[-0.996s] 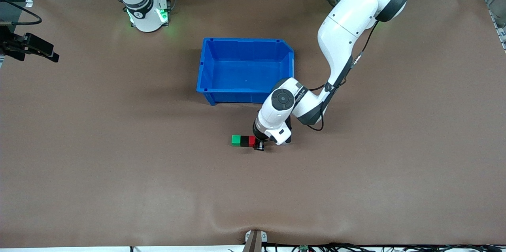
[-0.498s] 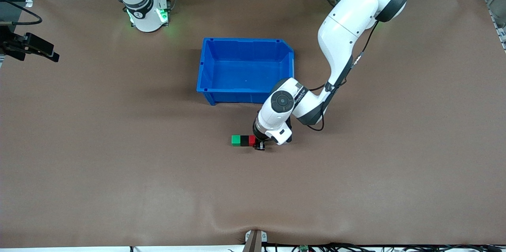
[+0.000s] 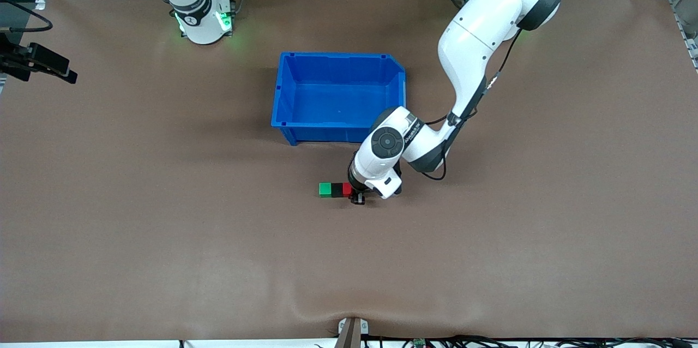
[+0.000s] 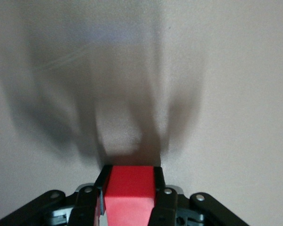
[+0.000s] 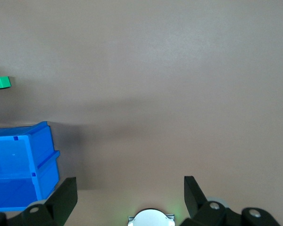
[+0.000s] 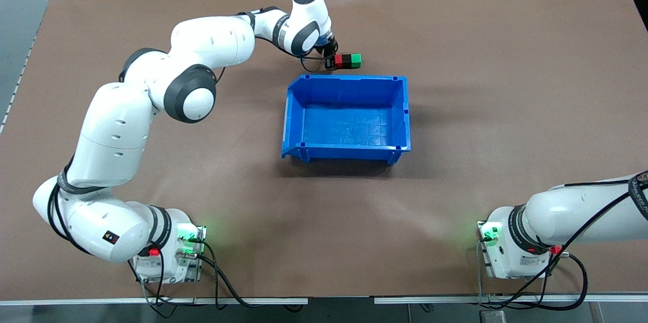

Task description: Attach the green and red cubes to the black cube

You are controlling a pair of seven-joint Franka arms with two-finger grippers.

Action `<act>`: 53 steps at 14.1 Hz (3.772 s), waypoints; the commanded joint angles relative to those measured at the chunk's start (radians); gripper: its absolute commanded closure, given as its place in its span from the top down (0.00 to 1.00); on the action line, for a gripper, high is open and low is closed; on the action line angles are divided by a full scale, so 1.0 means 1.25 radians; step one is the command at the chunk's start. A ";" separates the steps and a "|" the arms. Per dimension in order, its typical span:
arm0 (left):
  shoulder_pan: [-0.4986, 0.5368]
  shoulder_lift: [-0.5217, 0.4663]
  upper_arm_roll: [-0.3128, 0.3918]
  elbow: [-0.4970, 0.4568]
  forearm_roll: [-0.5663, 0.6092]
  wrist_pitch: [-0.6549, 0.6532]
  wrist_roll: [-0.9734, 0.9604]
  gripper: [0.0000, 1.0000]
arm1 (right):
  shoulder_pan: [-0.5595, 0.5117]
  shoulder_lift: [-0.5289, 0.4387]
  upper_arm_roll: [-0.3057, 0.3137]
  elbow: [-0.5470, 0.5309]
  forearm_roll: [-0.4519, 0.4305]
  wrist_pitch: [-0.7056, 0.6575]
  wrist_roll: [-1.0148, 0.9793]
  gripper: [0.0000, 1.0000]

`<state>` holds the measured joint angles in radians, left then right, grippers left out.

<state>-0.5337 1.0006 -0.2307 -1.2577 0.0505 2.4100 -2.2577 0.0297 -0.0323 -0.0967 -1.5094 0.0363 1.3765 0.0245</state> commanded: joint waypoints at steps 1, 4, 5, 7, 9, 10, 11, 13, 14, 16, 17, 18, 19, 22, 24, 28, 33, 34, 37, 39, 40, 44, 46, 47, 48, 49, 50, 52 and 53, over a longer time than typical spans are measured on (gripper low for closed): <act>0.002 0.013 -0.008 -0.001 -0.010 -0.032 -0.011 0.54 | 0.007 -0.004 0.002 0.009 -0.008 -0.009 0.009 1.00; 0.034 -0.030 -0.015 -0.003 -0.006 -0.058 0.038 1.00 | 0.007 -0.004 0.004 0.009 -0.009 -0.011 0.010 1.00; 0.042 -0.047 -0.018 -0.003 -0.006 -0.077 0.050 1.00 | 0.004 -0.004 0.002 0.010 -0.011 -0.011 0.010 1.00; 0.059 -0.093 -0.019 -0.003 -0.008 -0.137 0.099 1.00 | 0.003 -0.004 0.002 0.010 -0.011 -0.011 0.010 1.00; 0.075 -0.151 -0.019 -0.004 -0.010 -0.202 0.158 1.00 | 0.002 -0.004 0.002 0.010 -0.012 -0.011 0.011 1.00; 0.080 -0.187 -0.018 -0.005 -0.010 -0.238 0.192 1.00 | 0.001 -0.004 0.002 0.010 -0.012 -0.011 0.011 1.00; 0.082 -0.222 -0.017 -0.012 -0.007 -0.283 0.235 1.00 | 0.001 -0.004 0.002 0.010 -0.011 -0.013 0.009 1.00; 0.091 -0.309 -0.014 -0.037 -0.001 -0.354 0.354 1.00 | 0.008 -0.004 0.005 0.010 -0.014 -0.013 0.005 1.00; 0.116 -0.347 -0.015 -0.038 0.000 -0.409 0.401 1.00 | 0.008 -0.004 0.005 0.009 -0.014 -0.011 0.007 1.00; 0.146 -0.417 -0.015 -0.038 -0.011 -0.509 0.517 1.00 | 0.003 -0.004 0.004 0.011 -0.016 -0.011 0.009 1.00; 0.165 -0.447 -0.017 -0.038 -0.012 -0.552 0.554 1.00 | 0.002 -0.004 0.002 0.011 -0.016 -0.011 0.009 1.00; 0.178 -0.471 -0.017 -0.039 -0.012 -0.584 0.576 1.00 | 0.001 -0.004 0.002 0.012 -0.016 -0.011 0.009 1.00; 0.188 -0.493 -0.017 -0.039 -0.013 -0.619 0.618 1.00 | 0.001 -0.004 0.002 0.015 -0.016 -0.010 0.010 1.00; 0.227 -0.565 -0.015 -0.058 -0.011 -0.718 0.793 1.00 | 0.000 -0.004 0.001 0.015 -0.016 -0.010 0.010 1.00; 0.260 -0.608 -0.015 -0.071 -0.012 -0.762 0.926 1.00 | 0.001 -0.004 0.001 0.015 -0.016 -0.010 0.010 1.00; 0.311 -0.660 -0.008 -0.074 0.003 -0.833 1.093 1.00 | 0.002 -0.004 0.002 0.015 -0.017 -0.011 0.009 1.00; 0.408 -0.752 -0.013 -0.080 0.001 -0.913 1.217 1.00 | 0.003 -0.004 0.002 0.015 -0.017 -0.011 0.010 1.00; 0.441 -0.787 -0.015 -0.109 -0.001 -0.909 1.229 1.00 | 0.003 -0.004 0.002 0.015 -0.017 -0.011 0.010 1.00; 0.471 -0.835 -0.011 -0.151 -0.008 -0.895 1.311 1.00 | 0.003 -0.004 0.002 0.015 -0.017 -0.011 0.010 1.00; 0.493 -0.854 -0.009 -0.167 -0.007 -0.881 1.397 1.00 | 0.003 -0.004 0.002 0.015 -0.017 -0.011 0.010 1.00; 0.494 -0.854 -0.006 -0.165 -0.008 -0.879 1.442 1.00 | 0.003 -0.004 0.002 0.015 -0.017 -0.011 0.010 1.00; 0.531 -0.854 0.001 -0.172 -0.007 -0.864 1.547 1.00 | 0.003 -0.004 0.002 0.015 -0.017 -0.011 0.010 1.00; 0.530 -0.863 0.001 -0.194 0.000 -0.819 1.600 1.00 | 0.003 -0.004 0.002 0.015 -0.017 -0.011 0.010 1.00; 0.530 -0.870 -0.001 -0.212 -0.001 -0.798 1.605 1.00 | 0.003 -0.004 0.002 0.015 -0.017 -0.011 0.010 1.00; 0.530 -0.879 -0.001 -0.233 0.000 -0.777 1.607 1.00 | 0.003 -0.004 0.002 0.015 -0.017 -0.011 0.010 1.00; 0.530 -0.890 -0.001 -0.256 0.000 -0.761 1.610 1.00 | 0.003 -0.004 0.002 0.015 -0.016 -0.011 0.010 1.00; 0.530 -0.906 -0.001 -0.282 0.000 -0.742 1.610 1.00 | 0.003 -0.004 0.002 0.015 -0.017 -0.011 0.010 1.00; 0.529 -0.908 -0.002 -0.286 0.000 -0.728 1.617 1.00 | 0.004 -0.004 0.002 0.015 -0.017 -0.011 0.010 1.00; 0.529 -0.910 -0.002 -0.282 0.000 -0.730 1.626 1.00 | 0.004 -0.004 0.002 0.015 -0.017 -0.011 0.010 1.00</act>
<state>0.1229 -0.0905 -0.2318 -1.5704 0.0495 1.4754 -0.2589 0.0307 -0.0322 -0.0960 -1.5017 0.0329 1.3752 0.0254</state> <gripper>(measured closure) 0.000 0.000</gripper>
